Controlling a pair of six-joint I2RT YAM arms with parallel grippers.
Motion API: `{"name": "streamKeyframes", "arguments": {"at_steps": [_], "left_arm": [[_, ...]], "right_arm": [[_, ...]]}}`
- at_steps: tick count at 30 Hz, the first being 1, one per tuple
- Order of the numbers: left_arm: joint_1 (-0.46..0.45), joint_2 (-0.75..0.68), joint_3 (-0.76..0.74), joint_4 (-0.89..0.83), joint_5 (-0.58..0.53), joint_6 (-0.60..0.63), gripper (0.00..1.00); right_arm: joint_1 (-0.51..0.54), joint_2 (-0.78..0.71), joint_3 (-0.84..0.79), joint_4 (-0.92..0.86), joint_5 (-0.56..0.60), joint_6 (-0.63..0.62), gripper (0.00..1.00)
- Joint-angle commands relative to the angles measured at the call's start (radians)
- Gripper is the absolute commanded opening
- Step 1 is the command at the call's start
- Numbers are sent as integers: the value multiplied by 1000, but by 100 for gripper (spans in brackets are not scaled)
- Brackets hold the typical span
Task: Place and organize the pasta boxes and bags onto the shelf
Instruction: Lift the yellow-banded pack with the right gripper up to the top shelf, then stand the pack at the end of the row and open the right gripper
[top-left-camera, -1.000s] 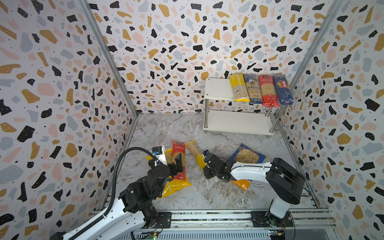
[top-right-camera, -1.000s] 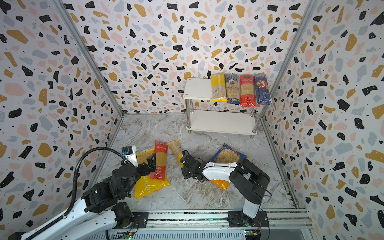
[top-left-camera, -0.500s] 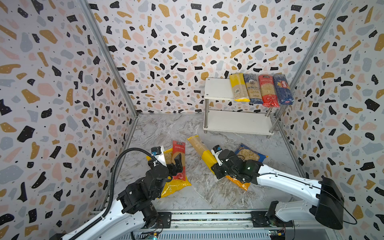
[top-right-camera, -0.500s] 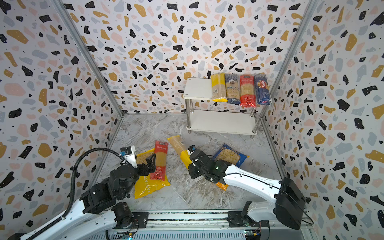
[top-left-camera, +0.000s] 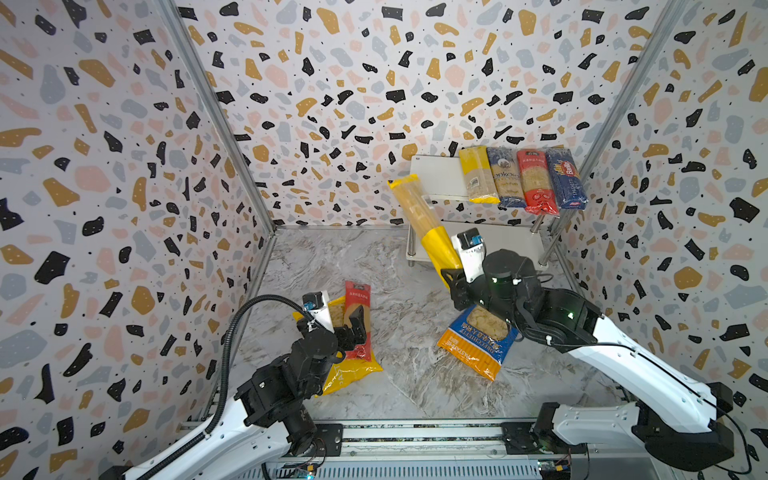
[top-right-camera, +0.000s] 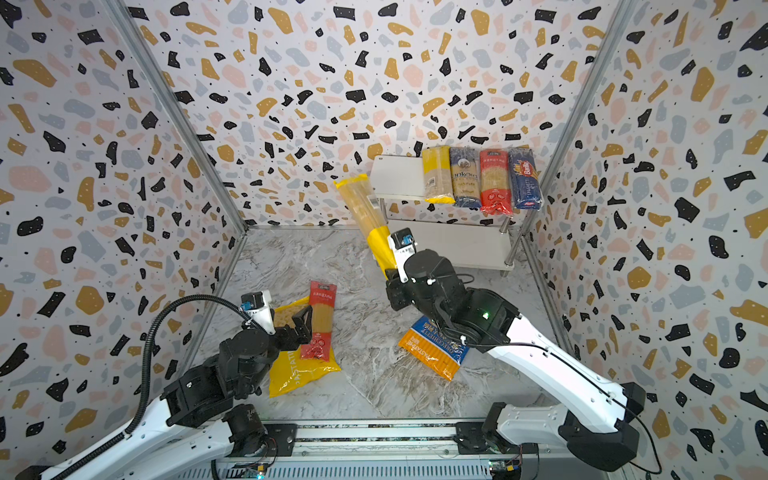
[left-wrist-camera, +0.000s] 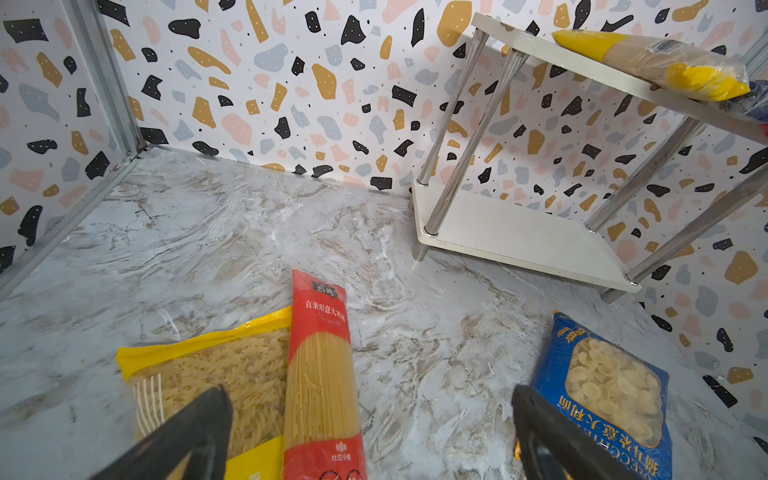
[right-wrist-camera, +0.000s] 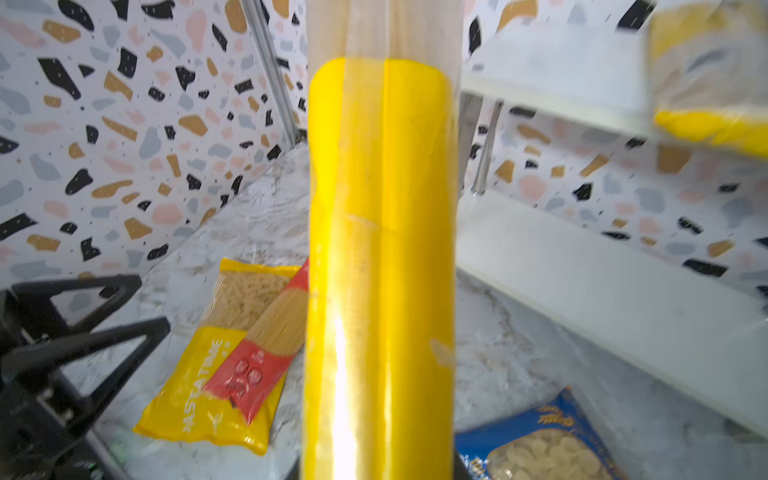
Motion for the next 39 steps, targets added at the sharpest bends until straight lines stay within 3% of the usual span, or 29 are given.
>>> {"name": "streamKeyframes", "arguments": {"at_steps": [1,7,15,22,27,29,33,39], "left_arm": [[1,1,11,46,-1,15,100],[0,6,14,50,1,12,100],[0,16,32,33,-21,22,99],[1,22,35,34,-32,29,99],[1,36,36,50,-28,34,100],[1,37,31,51,-24,31,99],[2,25,22,43,-24,22,99],[2,2,16,27,-29,5,99]], "right_arm": [[-55,61,148,217,146,-132,0],[-211,314,399,303,178,-171,0],[-387,695,906,119,132,-87,0],[-466,713,871,95,50,-19,1],[-473,699,849,90,40,-5,22],[-472,692,843,93,27,-7,40],[-466,675,840,93,8,-8,60],[-426,618,821,119,12,-38,69]]}}
